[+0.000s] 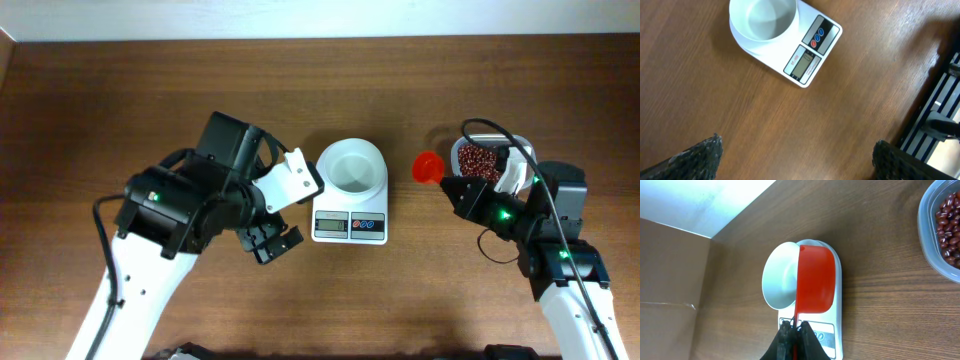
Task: Scoop and weigh 50g on scale
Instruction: 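Withdraw the left arm to the left side of the scale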
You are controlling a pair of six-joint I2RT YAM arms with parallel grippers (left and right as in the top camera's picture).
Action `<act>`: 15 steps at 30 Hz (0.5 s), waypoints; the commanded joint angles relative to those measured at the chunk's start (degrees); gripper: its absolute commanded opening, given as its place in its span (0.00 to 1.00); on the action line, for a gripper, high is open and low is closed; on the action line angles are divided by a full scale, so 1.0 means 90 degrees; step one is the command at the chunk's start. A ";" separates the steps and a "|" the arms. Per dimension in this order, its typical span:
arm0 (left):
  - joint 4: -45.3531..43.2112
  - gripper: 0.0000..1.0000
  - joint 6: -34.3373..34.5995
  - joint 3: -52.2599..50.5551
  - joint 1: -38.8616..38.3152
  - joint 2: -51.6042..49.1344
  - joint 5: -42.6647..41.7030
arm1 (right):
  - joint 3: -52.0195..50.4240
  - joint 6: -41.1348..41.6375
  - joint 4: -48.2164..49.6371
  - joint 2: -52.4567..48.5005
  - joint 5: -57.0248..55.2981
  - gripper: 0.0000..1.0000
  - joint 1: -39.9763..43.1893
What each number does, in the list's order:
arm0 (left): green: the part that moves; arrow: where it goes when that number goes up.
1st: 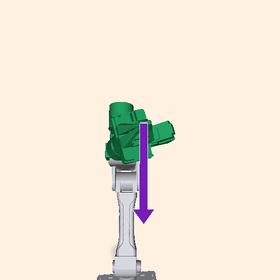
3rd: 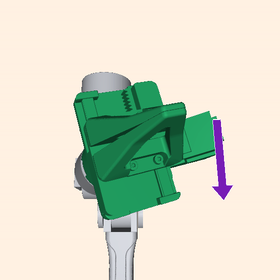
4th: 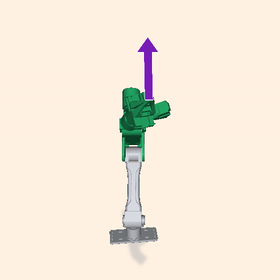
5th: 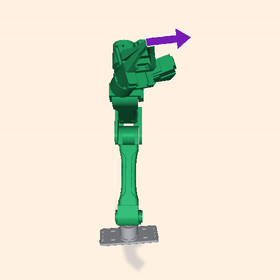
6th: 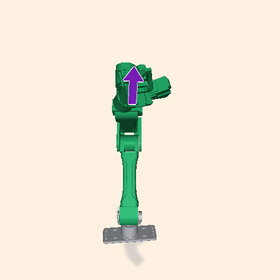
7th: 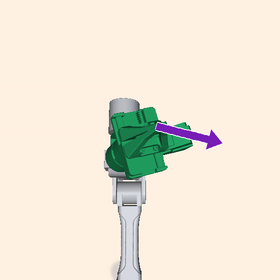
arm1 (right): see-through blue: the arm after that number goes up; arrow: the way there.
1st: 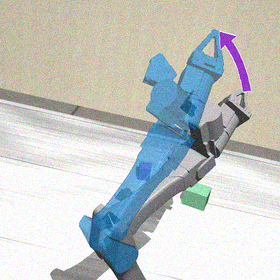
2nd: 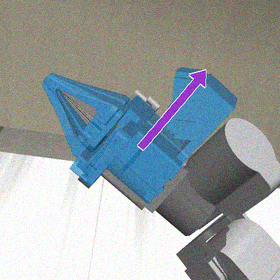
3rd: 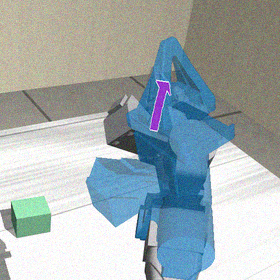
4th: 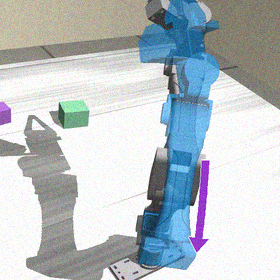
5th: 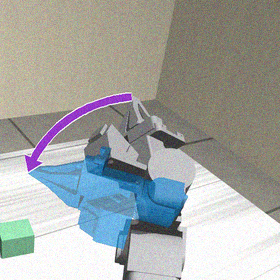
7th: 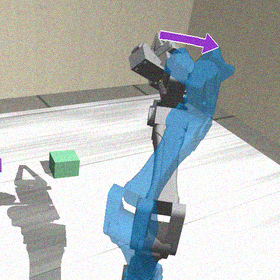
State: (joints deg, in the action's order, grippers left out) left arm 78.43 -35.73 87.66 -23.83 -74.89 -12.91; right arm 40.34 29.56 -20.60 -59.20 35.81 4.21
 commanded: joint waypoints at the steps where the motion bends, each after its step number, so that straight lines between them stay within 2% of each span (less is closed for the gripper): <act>1: -0.0012 0.99 -0.0352 0.0070 0.0556 0.0046 -0.0767 | 0.0024 -0.0087 0.0017 -0.0005 -0.0053 0.04 0.0041; 4: 0.0010 0.99 -0.0355 0.0070 0.0933 0.0041 -0.0877 | 0.0024 -0.0090 0.0015 -0.0005 -0.0053 0.04 0.0041; 15: -0.0015 0.99 -0.0425 0.0070 0.0928 0.0036 -0.0852 | 0.0024 -0.0087 -0.0049 -0.0005 -0.0053 0.04 0.0041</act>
State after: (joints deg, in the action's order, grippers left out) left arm 78.46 -38.41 87.66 -15.70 -74.85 -19.35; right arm 40.34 29.56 -21.10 -59.20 35.81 4.21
